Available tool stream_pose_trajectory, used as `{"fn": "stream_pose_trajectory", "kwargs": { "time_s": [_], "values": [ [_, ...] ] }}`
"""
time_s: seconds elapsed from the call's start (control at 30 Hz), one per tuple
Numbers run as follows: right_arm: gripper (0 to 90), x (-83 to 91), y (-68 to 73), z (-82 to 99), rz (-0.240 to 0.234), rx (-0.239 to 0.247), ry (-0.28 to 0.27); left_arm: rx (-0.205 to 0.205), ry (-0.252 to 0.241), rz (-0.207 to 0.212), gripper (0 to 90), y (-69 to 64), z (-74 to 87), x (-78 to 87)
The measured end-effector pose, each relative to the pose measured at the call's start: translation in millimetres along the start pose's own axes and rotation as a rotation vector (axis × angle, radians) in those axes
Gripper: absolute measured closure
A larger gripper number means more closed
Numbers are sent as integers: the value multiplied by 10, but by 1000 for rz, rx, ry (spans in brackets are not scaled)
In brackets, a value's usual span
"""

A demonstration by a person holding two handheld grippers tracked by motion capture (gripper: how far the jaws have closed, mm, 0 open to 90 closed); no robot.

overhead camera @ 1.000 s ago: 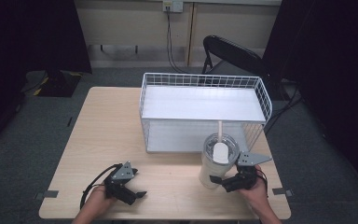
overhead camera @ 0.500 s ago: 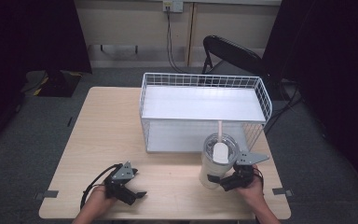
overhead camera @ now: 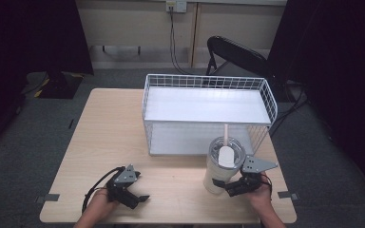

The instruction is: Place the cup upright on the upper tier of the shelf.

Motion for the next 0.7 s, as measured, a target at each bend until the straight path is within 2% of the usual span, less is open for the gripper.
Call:
{"fn": "stream_pose_trajectory", "kwargs": {
  "time_s": [0.27, 0.43, 0.7],
  "values": [
    [106, 98, -16, -87, 26, -3, -28, 0, 0, 0, 73, 0, 0, 0],
    [106, 176, -40, -223, 42, 4, -41, 0, 0, 0, 73, 0, 0, 0],
    [106, 256, -125, -367, 65, 11, -24, 0, 0, 0, 73, 0, 0, 0]
  ]
}}
Point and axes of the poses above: each handheld gripper's, and its own axes: x roughly backward along the jaws, z roughly out of its underside, y roughly to its left, the point moved 5 cm from there along -x, roughly forward along the jaws, and after that the axes turned 12 degrees about x, right-handed, at the moved point
